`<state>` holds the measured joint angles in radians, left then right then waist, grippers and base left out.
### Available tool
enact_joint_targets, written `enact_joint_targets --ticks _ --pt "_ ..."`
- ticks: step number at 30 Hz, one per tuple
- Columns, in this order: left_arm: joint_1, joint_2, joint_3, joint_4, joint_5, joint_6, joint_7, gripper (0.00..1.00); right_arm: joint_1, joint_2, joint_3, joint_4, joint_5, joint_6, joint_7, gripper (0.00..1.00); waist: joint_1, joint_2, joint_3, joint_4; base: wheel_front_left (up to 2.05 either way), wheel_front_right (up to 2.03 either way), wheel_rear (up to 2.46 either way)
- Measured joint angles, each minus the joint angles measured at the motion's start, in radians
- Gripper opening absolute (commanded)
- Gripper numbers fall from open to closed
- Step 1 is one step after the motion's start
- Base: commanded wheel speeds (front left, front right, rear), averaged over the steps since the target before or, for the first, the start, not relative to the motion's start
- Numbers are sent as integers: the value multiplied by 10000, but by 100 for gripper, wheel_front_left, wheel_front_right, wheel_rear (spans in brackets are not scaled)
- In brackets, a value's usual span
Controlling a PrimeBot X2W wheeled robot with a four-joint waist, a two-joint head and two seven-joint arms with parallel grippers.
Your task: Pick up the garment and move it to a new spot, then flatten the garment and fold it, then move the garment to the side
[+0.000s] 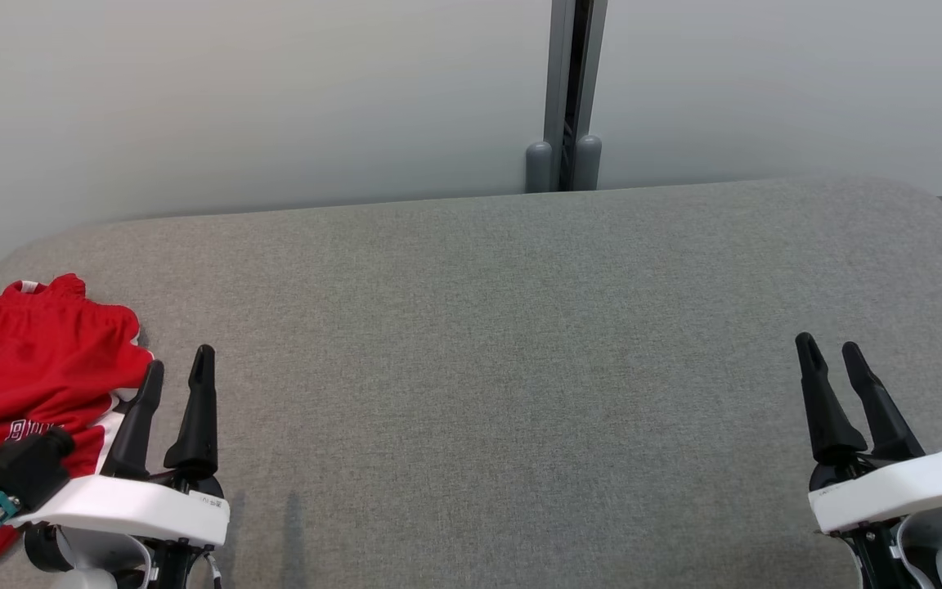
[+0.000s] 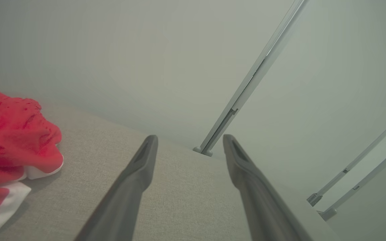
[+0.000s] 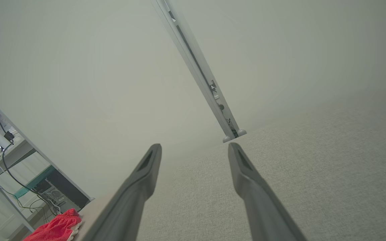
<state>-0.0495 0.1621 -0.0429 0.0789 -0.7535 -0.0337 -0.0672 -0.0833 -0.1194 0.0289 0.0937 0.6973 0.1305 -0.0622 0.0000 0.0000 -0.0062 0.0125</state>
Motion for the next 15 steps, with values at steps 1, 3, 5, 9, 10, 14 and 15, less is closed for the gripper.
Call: enact_joint_targets --ticks 1,3,5,9,10,14,15 --pt "1 36 -29 10 134 15 -40 100 0 -2 12 42 -163 0 -4 100 0 0 -5 1 0 0 0" --pt "2 94 -58 46 364 90 -61 100 0 2 46 127 -439 0 -63 100 0 0 -21 0 0 0 0" --pt "5 138 -96 67 612 174 -119 100 0 4 44 194 -759 0 -90 100 0 0 -30 9 0 0 0" --pt "7 219 -209 159 1076 261 -169 100 -1 17 -50 318 -1344 0 -182 100 0 0 -42 44 0 0 0" --pt "7 238 -236 194 1183 267 -201 100 -1 23 -84 353 -1484 0 -198 100 0 0 -45 54 0 0 0" --pt "7 337 -353 322 1599 345 -307 100 -1 77 -199 470 -2004 0 -303 100 0 0 -61 82 0 0 0" --pt "7 364 -376 341 1693 347 -326 100 -1 94 -219 499 -2146 0 -313 100 0 0 -64 86 0 0 0"
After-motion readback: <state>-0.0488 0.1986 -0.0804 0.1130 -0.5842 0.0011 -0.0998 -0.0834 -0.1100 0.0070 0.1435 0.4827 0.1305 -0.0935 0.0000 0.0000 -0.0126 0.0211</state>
